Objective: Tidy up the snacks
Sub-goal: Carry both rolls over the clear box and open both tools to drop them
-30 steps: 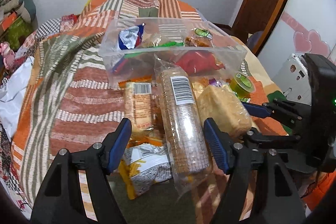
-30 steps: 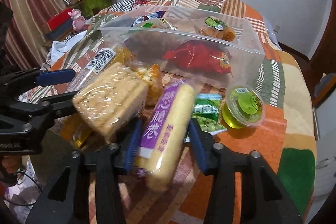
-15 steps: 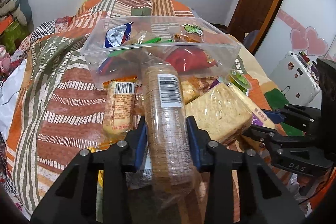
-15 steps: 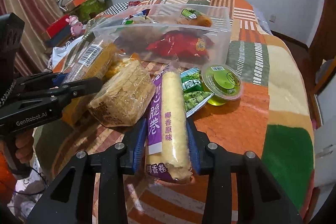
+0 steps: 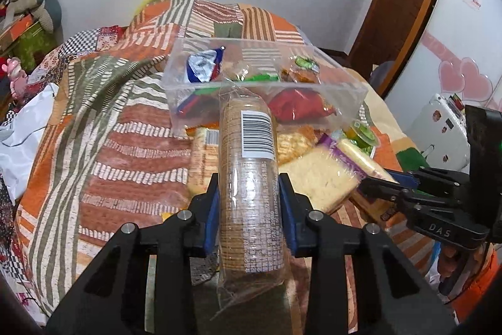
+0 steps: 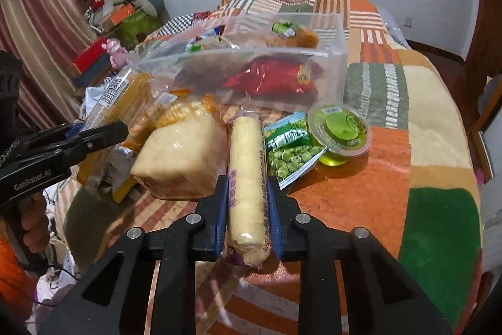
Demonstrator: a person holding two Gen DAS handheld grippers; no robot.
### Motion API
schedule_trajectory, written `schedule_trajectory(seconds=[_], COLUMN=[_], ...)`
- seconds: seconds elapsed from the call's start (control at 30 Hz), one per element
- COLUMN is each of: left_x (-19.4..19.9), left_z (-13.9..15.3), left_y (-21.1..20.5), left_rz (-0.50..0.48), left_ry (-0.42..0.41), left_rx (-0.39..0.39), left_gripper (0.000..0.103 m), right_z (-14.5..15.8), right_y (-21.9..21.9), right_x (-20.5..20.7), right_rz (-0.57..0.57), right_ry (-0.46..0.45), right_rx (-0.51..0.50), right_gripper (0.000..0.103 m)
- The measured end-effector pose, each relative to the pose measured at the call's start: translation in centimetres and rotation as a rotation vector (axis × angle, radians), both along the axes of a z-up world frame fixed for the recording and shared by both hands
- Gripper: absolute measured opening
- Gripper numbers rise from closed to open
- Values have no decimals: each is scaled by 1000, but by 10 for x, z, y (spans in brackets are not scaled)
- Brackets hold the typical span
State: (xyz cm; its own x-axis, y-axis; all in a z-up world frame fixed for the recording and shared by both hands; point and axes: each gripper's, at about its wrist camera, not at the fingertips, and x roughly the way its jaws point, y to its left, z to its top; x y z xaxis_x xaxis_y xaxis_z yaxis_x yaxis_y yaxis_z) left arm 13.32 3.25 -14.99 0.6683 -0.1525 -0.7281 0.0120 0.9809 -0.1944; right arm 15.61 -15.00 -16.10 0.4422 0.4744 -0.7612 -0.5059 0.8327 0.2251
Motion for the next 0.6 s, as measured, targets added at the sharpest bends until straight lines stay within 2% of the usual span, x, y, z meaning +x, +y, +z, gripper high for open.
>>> schedule_trajectory(seconds=[0.13,0.6], left_x=[0,19], left_z=[9,53], left_y=[6,26], left_rz=[18,60], left_ry=[-22,-124], left_rx=[-3,12], left_gripper=[34,34], right_z=[9,58], right_y=[-3,-11], right_x=[-2,15], right_rz=[-16,-64], right_ry=[-49,-168], right_rx=[-9,70], right_gripper=[21,21])
